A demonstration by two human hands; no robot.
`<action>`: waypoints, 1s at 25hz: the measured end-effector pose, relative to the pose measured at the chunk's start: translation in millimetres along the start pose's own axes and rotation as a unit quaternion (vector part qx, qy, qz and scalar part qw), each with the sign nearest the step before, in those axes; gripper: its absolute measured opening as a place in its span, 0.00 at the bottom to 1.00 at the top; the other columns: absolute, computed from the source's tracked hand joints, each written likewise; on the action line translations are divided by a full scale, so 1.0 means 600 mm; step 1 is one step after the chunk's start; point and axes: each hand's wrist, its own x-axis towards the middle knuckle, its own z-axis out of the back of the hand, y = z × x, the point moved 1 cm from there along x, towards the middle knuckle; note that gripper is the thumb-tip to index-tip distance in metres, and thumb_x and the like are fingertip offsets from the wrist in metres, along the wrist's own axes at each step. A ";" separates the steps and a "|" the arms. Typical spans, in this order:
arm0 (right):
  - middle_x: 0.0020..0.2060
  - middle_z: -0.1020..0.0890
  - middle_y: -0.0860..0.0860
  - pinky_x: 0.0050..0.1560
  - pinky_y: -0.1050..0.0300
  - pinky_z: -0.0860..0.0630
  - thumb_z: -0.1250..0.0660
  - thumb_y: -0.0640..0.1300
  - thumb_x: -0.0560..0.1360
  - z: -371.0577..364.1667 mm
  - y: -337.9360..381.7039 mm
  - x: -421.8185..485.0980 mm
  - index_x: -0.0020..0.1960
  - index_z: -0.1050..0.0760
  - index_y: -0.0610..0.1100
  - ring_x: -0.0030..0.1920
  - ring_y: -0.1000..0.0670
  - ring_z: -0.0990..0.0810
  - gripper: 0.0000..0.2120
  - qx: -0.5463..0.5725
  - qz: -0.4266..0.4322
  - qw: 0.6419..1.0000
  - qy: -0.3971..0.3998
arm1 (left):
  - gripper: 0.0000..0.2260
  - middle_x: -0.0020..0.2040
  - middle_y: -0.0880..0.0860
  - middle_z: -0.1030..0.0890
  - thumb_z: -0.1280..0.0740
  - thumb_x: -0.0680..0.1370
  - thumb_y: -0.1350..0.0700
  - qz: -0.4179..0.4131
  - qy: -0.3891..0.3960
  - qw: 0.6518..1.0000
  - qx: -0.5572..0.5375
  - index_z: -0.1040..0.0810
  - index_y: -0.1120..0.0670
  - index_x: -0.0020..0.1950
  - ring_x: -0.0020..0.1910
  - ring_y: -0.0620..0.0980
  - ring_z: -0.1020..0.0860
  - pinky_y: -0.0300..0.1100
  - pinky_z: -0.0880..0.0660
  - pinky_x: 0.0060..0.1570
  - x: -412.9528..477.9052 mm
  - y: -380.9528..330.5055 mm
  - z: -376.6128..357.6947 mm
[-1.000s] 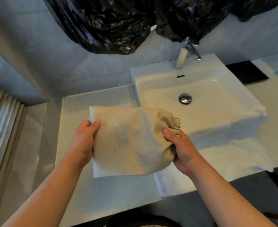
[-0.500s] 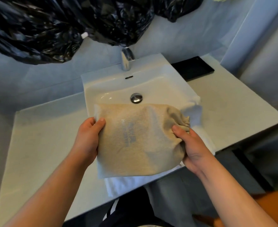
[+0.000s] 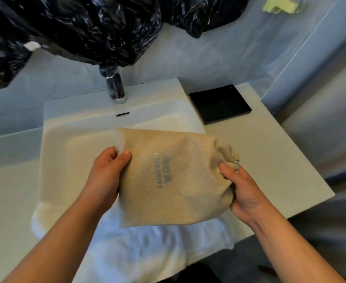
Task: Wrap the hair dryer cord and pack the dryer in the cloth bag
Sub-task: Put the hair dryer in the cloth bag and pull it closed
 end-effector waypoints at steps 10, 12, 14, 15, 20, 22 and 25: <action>0.56 0.17 0.42 0.52 0.53 0.22 0.28 0.43 0.65 0.167 0.136 0.104 0.64 0.26 0.41 0.53 0.47 0.17 0.28 -0.008 -0.020 1.000 0.003 | 0.07 0.46 0.55 0.13 0.30 0.77 0.55 -0.005 -0.017 1.000 -0.003 0.19 0.55 0.53 0.46 0.56 0.15 0.51 0.22 0.45 0.065 -0.019 -0.221; 0.55 0.16 0.43 0.52 0.53 0.23 0.25 0.43 0.65 0.230 0.177 0.128 0.63 0.25 0.41 0.52 0.48 0.16 0.27 -0.011 -0.026 0.999 0.015 | 0.11 0.46 0.57 0.14 0.28 0.74 0.51 -0.006 -0.028 1.000 0.003 0.19 0.55 0.52 0.47 0.59 0.16 0.55 0.21 0.46 0.066 -0.018 -0.297; 0.53 0.15 0.44 0.51 0.53 0.23 0.27 0.43 0.66 0.298 0.218 0.154 0.62 0.24 0.42 0.53 0.47 0.16 0.24 -0.019 -0.038 0.999 0.029 | 0.12 0.47 0.59 0.15 0.28 0.72 0.49 -0.004 -0.045 0.999 0.008 0.18 0.55 0.51 0.47 0.61 0.16 0.58 0.21 0.48 0.063 -0.012 -0.378; 0.53 0.15 0.44 0.51 0.53 0.23 0.27 0.42 0.67 0.331 0.239 0.165 0.62 0.24 0.42 0.53 0.46 0.16 0.24 -0.022 -0.048 0.998 0.035 | 0.10 0.46 0.59 0.15 0.28 0.73 0.50 -0.003 -0.057 0.998 0.007 0.18 0.55 0.50 0.46 0.61 0.17 0.58 0.21 0.48 0.060 -0.008 -0.417; 0.54 0.16 0.43 0.47 0.54 0.21 0.22 0.48 0.61 0.455 0.313 0.186 0.61 0.23 0.43 0.53 0.45 0.16 0.30 -0.026 -0.094 0.993 0.062 | 0.11 0.47 0.61 0.16 0.29 0.76 0.49 0.027 -0.103 0.994 0.028 0.19 0.56 0.49 0.47 0.64 0.17 0.64 0.21 0.50 0.039 -0.002 -0.561; 0.54 0.15 0.44 0.47 0.54 0.21 0.23 0.47 0.63 0.490 0.334 0.194 0.61 0.23 0.44 0.53 0.46 0.16 0.27 -0.026 -0.107 0.992 0.067 | 0.11 0.46 0.61 0.16 0.29 0.75 0.48 0.032 -0.117 0.992 0.029 0.18 0.54 0.47 0.47 0.64 0.17 0.64 0.21 0.50 0.030 -0.004 -0.603; 0.54 0.16 0.42 0.50 0.51 0.23 0.22 0.47 0.60 0.513 0.353 0.207 0.61 0.23 0.42 0.54 0.44 0.17 0.31 -0.026 -0.119 0.990 0.068 | 0.09 0.46 0.61 0.15 0.31 0.77 0.51 0.036 -0.141 0.989 0.030 0.19 0.56 0.49 0.44 0.61 0.17 0.60 0.20 0.48 0.025 -0.005 -0.638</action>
